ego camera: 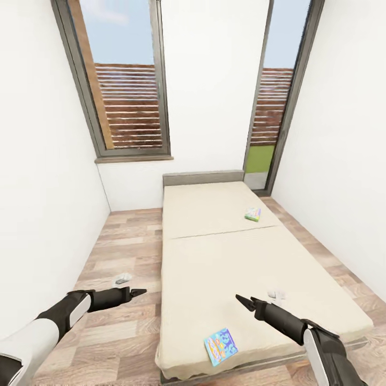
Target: Put all the toys in the child's room - the three board games (two on the bed and one on the table), the two jigsaw puzzles on the table, and the tennis ball on the table - inside the toy box on the table in the child's room.
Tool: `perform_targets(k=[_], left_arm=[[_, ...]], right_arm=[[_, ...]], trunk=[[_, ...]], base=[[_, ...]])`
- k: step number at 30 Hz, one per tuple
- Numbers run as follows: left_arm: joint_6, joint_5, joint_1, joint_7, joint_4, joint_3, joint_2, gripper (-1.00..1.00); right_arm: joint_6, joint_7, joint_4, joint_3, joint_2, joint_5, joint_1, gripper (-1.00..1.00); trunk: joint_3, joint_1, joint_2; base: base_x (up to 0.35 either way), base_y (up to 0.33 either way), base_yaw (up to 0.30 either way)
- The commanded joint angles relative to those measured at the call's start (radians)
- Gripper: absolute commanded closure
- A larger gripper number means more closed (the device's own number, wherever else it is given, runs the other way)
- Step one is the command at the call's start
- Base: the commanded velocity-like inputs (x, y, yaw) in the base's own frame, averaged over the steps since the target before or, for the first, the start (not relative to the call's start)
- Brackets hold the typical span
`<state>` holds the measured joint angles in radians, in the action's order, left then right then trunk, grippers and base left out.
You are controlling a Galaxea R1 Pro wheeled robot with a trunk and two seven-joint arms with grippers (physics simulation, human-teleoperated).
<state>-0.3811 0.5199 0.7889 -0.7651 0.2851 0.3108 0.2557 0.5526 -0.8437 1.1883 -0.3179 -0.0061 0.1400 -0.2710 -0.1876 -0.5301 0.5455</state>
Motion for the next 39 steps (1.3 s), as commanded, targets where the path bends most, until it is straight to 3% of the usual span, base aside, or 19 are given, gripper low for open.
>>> perform_targets(k=[1,26,39], left_arm=[[-0.008,0.009,0.001,0.0,0.0,0.005,0.0,-1.0],[-0.008,0.009,0.001,0.0,0.0,0.004,0.0,-1.0],[-0.008,0.009,0.001,0.0,0.0,0.004,0.0,-1.0]], right_arm=[[0.007,-0.001,0.001,-0.001,0.0,0.006,-0.001,-1.0],[0.007,-0.003,0.001,-0.001,0.0,0.006,-0.001,-1.0],[0.007,-0.007,0.001,-0.001,-0.001,0.007,-0.001,-1.0]], trunk=[[-0.001,0.0,0.002],[0.012,0.0,0.002],[0.015,0.0,0.002]], base=[[0.0,0.0,0.27],[-0.016,0.0,0.266],[-0.007,0.0,0.051]])
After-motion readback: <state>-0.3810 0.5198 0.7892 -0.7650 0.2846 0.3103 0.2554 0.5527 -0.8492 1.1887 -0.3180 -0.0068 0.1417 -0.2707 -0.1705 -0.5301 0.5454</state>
